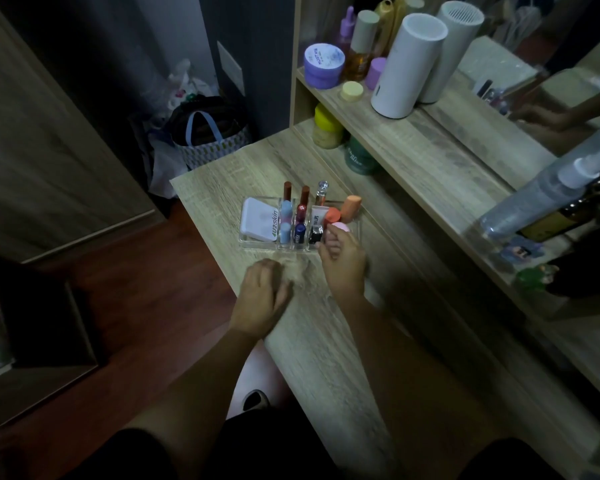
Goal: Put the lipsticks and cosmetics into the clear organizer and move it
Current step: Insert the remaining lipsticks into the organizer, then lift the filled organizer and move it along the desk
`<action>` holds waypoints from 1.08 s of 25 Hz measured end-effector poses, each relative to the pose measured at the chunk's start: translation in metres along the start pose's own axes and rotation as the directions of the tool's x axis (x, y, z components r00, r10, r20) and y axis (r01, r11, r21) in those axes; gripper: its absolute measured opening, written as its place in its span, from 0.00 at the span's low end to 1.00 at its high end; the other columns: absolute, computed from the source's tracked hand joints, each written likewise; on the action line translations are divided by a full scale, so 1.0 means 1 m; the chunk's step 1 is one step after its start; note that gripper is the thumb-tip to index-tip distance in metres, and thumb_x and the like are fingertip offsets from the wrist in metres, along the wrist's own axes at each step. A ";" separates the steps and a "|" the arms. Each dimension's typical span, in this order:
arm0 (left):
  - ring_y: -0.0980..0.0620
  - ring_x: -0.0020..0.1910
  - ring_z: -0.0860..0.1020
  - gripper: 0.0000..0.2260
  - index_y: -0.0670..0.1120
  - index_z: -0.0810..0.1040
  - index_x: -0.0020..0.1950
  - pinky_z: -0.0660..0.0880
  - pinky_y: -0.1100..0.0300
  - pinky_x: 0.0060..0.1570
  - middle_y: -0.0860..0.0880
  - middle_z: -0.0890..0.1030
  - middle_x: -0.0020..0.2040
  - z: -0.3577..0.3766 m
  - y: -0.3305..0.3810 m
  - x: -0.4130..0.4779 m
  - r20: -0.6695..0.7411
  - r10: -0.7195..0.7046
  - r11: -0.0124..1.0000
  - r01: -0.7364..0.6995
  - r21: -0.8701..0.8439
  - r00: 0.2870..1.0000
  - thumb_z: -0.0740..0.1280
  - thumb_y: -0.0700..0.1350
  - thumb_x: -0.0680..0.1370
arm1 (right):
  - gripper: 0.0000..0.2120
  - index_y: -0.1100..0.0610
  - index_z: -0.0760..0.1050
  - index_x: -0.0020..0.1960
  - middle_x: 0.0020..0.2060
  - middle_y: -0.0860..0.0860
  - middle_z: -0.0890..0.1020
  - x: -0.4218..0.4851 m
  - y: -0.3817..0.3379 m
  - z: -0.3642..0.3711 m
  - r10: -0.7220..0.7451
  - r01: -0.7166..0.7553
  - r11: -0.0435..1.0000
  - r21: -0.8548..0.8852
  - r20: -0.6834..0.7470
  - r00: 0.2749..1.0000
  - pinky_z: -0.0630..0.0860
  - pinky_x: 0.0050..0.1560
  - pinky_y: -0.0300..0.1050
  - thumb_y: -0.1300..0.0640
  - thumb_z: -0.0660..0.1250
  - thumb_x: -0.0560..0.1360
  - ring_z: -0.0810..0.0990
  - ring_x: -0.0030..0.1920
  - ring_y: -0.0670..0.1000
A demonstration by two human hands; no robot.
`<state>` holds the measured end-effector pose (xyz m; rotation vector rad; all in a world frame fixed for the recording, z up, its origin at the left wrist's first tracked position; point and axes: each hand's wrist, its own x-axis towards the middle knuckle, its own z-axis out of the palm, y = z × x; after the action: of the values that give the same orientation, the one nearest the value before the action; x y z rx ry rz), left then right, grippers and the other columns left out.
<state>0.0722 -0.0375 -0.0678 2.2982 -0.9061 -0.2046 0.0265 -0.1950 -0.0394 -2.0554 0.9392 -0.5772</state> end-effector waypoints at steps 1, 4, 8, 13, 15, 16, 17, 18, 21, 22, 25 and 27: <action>0.38 0.59 0.73 0.19 0.35 0.70 0.62 0.69 0.52 0.61 0.35 0.75 0.58 -0.002 -0.002 0.003 -0.067 -0.084 0.996 0.082 -0.026 0.994 0.66 0.46 0.77 | 0.18 0.59 0.76 0.60 0.51 0.55 0.81 -0.004 0.002 -0.001 -0.013 0.012 1.000 -0.017 -0.052 0.999 0.73 0.45 0.22 0.63 0.71 0.71 0.77 0.46 0.44; 0.40 0.62 0.69 0.27 0.37 0.66 0.67 0.67 0.51 0.63 0.36 0.72 0.61 -0.013 -0.010 0.020 -0.119 -0.284 0.954 0.267 -0.137 0.952 0.70 0.48 0.74 | 0.25 0.57 0.72 0.62 0.56 0.55 0.76 -0.010 0.013 -0.006 0.041 -0.060 0.989 -0.138 -0.136 0.990 0.69 0.56 0.32 0.57 0.73 0.67 0.75 0.56 0.51; 0.41 0.64 0.68 0.37 0.38 0.63 0.70 0.66 0.50 0.65 0.37 0.70 0.63 -0.026 -0.027 0.044 -0.132 -0.368 0.920 0.340 -0.194 0.921 0.76 0.51 0.68 | 0.44 0.58 0.61 0.71 0.67 0.58 0.70 0.000 0.029 -0.013 0.156 -0.168 0.968 -0.186 -0.076 0.985 0.64 0.69 0.52 0.52 0.78 0.62 0.67 0.69 0.57; 0.40 0.59 0.74 0.39 0.41 0.67 0.63 0.74 0.47 0.57 0.40 0.78 0.57 -0.036 -0.035 0.071 -0.040 -0.337 0.925 0.323 -0.198 0.941 0.80 0.55 0.60 | 0.54 0.54 0.52 0.76 0.73 0.57 0.64 0.015 0.036 -0.018 0.258 -0.259 0.966 -0.011 0.163 0.952 0.64 0.71 0.59 0.54 0.81 0.59 0.63 0.73 0.58; 0.41 0.57 0.76 0.36 0.43 0.69 0.59 0.76 0.47 0.53 0.43 0.80 0.54 -0.040 -0.037 0.079 0.029 -0.308 0.927 0.306 -0.216 0.951 0.79 0.57 0.59 | 0.53 0.52 0.53 0.75 0.72 0.56 0.68 0.021 0.035 -0.019 0.240 -0.249 0.968 0.016 0.218 0.946 0.68 0.68 0.61 0.55 0.81 0.60 0.67 0.71 0.58; 0.42 0.57 0.76 0.35 0.44 0.69 0.59 0.76 0.47 0.54 0.44 0.80 0.55 -0.042 -0.038 0.082 0.050 -0.294 0.929 0.297 -0.219 0.955 0.79 0.57 0.60 | 0.52 0.51 0.53 0.75 0.70 0.55 0.70 0.024 0.034 -0.021 0.238 -0.251 0.967 0.031 0.233 0.943 0.69 0.67 0.62 0.56 0.80 0.61 0.68 0.70 0.58; 0.43 0.58 0.76 0.35 0.45 0.70 0.60 0.76 0.49 0.54 0.45 0.80 0.56 -0.043 -0.039 0.084 0.057 -0.278 0.934 0.284 -0.218 0.959 0.79 0.56 0.60 | 0.51 0.50 0.54 0.75 0.69 0.55 0.71 0.026 0.033 -0.022 0.236 -0.254 0.966 0.045 0.245 0.940 0.70 0.67 0.62 0.56 0.80 0.61 0.70 0.69 0.57; 0.44 0.57 0.76 0.35 0.45 0.70 0.61 0.76 0.51 0.53 0.44 0.80 0.56 -0.044 -0.039 0.086 0.059 -0.264 0.938 0.271 -0.216 0.963 0.80 0.55 0.60 | 0.50 0.49 0.55 0.75 0.68 0.54 0.73 0.027 0.032 -0.023 0.229 -0.251 0.966 0.058 0.256 0.939 0.71 0.66 0.61 0.57 0.80 0.61 0.72 0.68 0.57; 0.50 0.53 0.77 0.37 0.47 0.70 0.66 0.72 0.62 0.49 0.46 0.80 0.56 -0.046 -0.037 0.091 0.053 -0.209 0.950 0.215 -0.226 0.977 0.80 0.52 0.61 | 0.48 0.49 0.56 0.74 0.63 0.54 0.77 0.031 0.030 -0.025 0.206 -0.241 0.965 0.098 0.283 0.937 0.73 0.65 0.58 0.60 0.79 0.62 0.75 0.64 0.56; 0.54 0.51 0.77 0.37 0.47 0.70 0.67 0.71 0.66 0.47 0.49 0.80 0.55 -0.047 -0.037 0.092 0.054 -0.195 0.952 0.202 -0.231 0.979 0.80 0.51 0.61 | 0.48 0.50 0.57 0.74 0.62 0.54 0.78 0.032 0.029 -0.026 0.201 -0.241 0.964 0.111 0.289 0.936 0.73 0.65 0.57 0.60 0.79 0.62 0.76 0.63 0.56; 0.58 0.48 0.75 0.37 0.47 0.70 0.67 0.66 0.82 0.40 0.55 0.77 0.49 -0.048 -0.036 0.094 0.045 -0.175 0.956 0.181 -0.231 0.984 0.81 0.50 0.61 | 0.47 0.52 0.57 0.75 0.63 0.55 0.78 0.033 0.028 -0.027 0.207 -0.251 0.961 0.115 0.299 0.931 0.72 0.66 0.56 0.61 0.79 0.63 0.76 0.63 0.55; 0.58 0.46 0.75 0.36 0.46 0.72 0.66 0.64 0.86 0.37 0.55 0.77 0.48 -0.048 -0.038 0.094 0.031 -0.158 0.959 0.160 -0.234 0.987 0.81 0.49 0.61 | 0.45 0.52 0.59 0.74 0.63 0.54 0.78 0.033 0.027 -0.028 0.210 -0.257 0.959 0.123 0.305 0.929 0.72 0.66 0.56 0.62 0.78 0.63 0.76 0.63 0.55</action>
<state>0.1808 -0.0540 -0.0461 2.1484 -0.6633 -0.3757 0.0171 -0.2447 -0.0425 -1.7893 0.9135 -0.2080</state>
